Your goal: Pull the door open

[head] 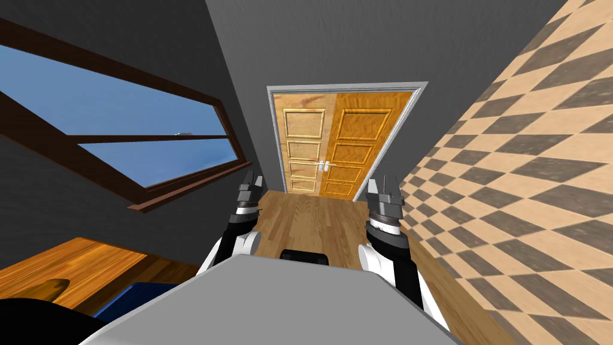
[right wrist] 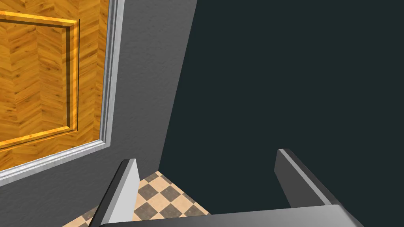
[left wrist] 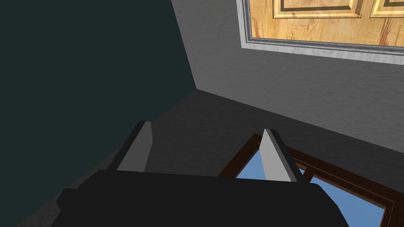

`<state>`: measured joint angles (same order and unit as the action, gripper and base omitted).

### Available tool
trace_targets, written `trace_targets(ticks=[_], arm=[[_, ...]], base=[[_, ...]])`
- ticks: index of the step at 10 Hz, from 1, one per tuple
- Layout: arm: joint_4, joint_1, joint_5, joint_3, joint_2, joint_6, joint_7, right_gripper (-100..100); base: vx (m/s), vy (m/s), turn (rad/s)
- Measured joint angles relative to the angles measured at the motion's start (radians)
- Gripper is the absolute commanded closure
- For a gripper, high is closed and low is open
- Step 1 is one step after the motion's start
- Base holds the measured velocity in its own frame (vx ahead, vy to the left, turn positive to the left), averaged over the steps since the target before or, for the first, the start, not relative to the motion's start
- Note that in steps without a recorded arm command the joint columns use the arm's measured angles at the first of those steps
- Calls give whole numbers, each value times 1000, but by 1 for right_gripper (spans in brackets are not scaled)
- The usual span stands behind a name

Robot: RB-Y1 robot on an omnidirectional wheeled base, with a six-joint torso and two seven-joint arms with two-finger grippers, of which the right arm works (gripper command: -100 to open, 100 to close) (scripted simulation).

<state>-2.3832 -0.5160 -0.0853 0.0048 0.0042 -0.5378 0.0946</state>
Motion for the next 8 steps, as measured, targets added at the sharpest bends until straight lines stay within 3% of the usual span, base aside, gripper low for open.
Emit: trace_targets(ticks=[8], arm=[[193, 85, 38, -42, -61, -1, -25, -100]], base=[[83, -12, 72]])
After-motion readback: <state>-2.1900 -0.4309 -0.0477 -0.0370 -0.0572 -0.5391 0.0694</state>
